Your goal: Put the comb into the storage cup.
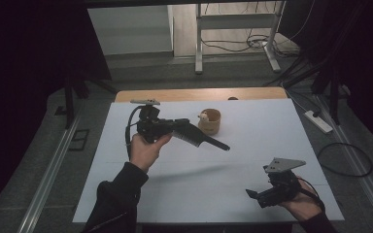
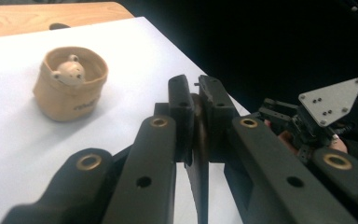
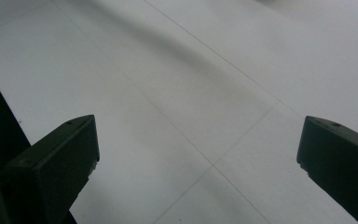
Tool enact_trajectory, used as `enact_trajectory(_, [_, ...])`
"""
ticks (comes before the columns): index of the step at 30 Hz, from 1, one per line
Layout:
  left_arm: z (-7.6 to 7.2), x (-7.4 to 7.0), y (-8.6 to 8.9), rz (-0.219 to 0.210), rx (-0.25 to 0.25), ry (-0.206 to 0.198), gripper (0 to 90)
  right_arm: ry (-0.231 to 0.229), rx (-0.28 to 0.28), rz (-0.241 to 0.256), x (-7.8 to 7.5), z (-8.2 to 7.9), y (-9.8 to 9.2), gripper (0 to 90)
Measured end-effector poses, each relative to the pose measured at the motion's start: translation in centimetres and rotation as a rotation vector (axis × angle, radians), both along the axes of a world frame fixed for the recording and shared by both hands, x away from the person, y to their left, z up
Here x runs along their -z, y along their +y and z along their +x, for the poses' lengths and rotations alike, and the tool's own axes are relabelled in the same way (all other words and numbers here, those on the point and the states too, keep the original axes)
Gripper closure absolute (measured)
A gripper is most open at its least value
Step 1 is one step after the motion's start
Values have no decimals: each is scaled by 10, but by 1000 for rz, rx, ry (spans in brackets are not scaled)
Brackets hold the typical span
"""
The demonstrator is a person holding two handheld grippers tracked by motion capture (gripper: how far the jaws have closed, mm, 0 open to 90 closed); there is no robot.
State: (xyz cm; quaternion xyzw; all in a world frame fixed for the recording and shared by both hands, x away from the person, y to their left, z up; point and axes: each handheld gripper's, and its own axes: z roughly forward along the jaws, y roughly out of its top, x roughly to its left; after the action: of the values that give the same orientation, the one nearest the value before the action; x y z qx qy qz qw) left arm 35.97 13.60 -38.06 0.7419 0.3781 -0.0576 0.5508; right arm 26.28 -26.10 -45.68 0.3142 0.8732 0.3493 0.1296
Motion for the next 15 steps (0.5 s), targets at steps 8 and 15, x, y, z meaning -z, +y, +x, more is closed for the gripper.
enact_trajectory(8, [9,-8,3,15,-28,-10,836,9,30,-4,2,-3,-9,0])
enact_trajectory(15, [19,-15,6,27,-54,-15,836,10,59,-11,3,-7,-17,0])
